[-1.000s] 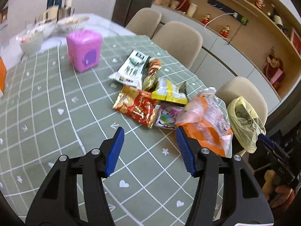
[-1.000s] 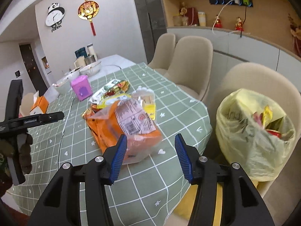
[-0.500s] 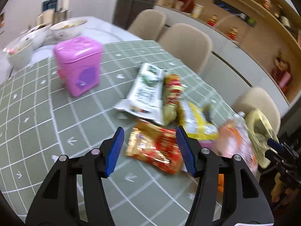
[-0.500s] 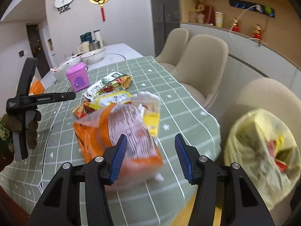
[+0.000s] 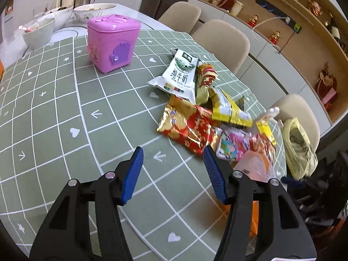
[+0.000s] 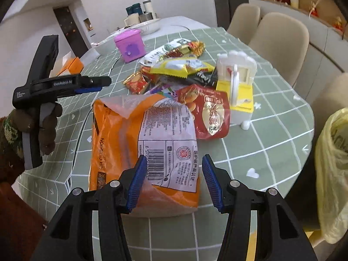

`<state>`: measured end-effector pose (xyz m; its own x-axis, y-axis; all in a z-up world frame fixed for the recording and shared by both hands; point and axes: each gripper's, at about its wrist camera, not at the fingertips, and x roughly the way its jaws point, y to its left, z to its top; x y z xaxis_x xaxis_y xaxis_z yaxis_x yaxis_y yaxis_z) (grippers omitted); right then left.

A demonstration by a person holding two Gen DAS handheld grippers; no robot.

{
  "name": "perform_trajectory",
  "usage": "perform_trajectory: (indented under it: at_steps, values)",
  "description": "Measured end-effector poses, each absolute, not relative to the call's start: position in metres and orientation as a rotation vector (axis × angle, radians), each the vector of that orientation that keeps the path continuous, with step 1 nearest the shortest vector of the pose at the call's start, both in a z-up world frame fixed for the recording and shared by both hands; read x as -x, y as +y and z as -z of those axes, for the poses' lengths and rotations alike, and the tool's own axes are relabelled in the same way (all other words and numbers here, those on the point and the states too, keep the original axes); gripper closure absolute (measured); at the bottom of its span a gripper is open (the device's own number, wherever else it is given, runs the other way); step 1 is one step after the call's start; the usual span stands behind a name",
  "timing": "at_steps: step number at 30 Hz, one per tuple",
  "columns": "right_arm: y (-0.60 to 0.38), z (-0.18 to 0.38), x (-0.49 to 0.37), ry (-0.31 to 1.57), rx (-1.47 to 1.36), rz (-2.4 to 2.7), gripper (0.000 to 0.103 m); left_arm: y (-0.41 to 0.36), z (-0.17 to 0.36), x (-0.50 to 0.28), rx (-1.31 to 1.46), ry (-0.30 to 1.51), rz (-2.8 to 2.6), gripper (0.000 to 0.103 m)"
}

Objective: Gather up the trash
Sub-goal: 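Close the right gripper on the orange bread bag and lift it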

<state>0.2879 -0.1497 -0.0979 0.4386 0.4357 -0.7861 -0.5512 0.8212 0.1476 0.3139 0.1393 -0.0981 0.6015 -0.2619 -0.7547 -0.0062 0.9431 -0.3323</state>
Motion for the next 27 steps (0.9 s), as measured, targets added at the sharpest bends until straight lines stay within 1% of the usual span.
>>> perform_trajectory:
  at_steps: [2,6,12,14,15,16,17,18,20,23,27]
  values:
    - [-0.147,0.089,-0.289,0.891,0.135,-0.624,0.053,0.14,0.097,-0.312,0.317,0.919,0.151,0.049]
    - [-0.128,0.088,-0.3,0.902,0.124,-0.688,0.053,0.142,0.096,-0.312,0.332,0.918,0.14,0.048]
    - [-0.09,0.13,-0.3,1.009,0.33,-0.715,0.053,0.148,0.091,-0.31,0.336,0.904,0.132,0.048]
    - [-0.088,0.134,-0.293,0.982,0.38,-0.716,0.053,0.149,0.091,-0.308,0.337,0.9,0.129,0.048]
    - [-0.089,0.134,-0.291,0.983,0.391,-0.719,0.057,0.148,0.091,-0.308,0.336,0.902,0.133,0.048]
    - [-0.09,0.133,-0.29,0.983,0.394,-0.719,0.074,0.147,0.092,-0.308,0.333,0.904,0.135,0.048]
    - [-0.092,0.13,-0.29,0.986,0.397,-0.709,0.086,0.146,0.093,-0.309,0.329,0.908,0.137,0.048]
    - [-0.094,0.128,-0.29,0.975,0.401,-0.694,0.095,0.144,0.095,-0.31,0.325,0.912,0.14,0.048]
    - [-0.102,0.117,-0.287,0.946,0.382,-0.689,0.099,0.139,0.095,-0.312,0.324,0.912,0.156,0.048]
    - [-0.122,0.092,-0.28,0.89,0.317,-0.66,0.099,0.132,0.092,-0.319,0.321,0.903,0.188,0.048]
    - [-0.145,0.072,-0.277,0.847,0.244,-0.584,0.1,0.13,0.085,-0.341,0.303,0.861,0.207,0.048]
